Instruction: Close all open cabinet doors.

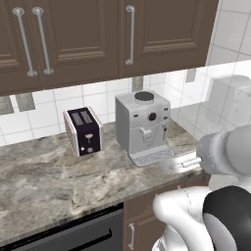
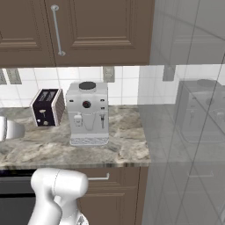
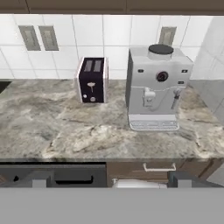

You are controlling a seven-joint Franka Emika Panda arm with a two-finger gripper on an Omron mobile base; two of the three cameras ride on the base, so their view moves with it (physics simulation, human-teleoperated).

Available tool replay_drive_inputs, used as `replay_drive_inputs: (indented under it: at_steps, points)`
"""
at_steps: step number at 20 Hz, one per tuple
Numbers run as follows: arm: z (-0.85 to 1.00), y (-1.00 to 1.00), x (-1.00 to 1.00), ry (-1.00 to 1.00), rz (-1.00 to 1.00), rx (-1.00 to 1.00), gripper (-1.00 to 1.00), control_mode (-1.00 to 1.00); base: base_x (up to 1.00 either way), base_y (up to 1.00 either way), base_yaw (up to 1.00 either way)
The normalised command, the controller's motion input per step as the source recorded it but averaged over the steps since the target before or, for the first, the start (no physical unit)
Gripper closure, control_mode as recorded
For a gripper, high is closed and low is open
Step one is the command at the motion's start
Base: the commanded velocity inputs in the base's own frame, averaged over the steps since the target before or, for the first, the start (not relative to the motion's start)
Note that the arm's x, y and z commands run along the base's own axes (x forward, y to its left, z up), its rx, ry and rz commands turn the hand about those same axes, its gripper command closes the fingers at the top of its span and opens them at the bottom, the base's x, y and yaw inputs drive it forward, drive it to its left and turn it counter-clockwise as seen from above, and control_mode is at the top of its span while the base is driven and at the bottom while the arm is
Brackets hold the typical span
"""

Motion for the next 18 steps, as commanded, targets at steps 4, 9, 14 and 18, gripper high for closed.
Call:
replay_drive_inputs:
  at_steps: [4,9,14,18]
  points:
    - [-0.15,0.00,-0.61,0.00,0.40,0.00,-1.00,-1.00,0.00,0.00,0.00]
    - [-0.21,0.00,-0.47,0.05,0.57,0.00,-1.00,-1.00,0.00,0.00,0.00]
    - [-0.17,0.03,-0.29,0.06,0.57,0.00,-1.00,-1.00,0.00,0.00,0.00]
    - [-0.10,0.00,0.52,0.00,-0.02,0.00,-1.00,-1.00,0.00,0.00,0.00]
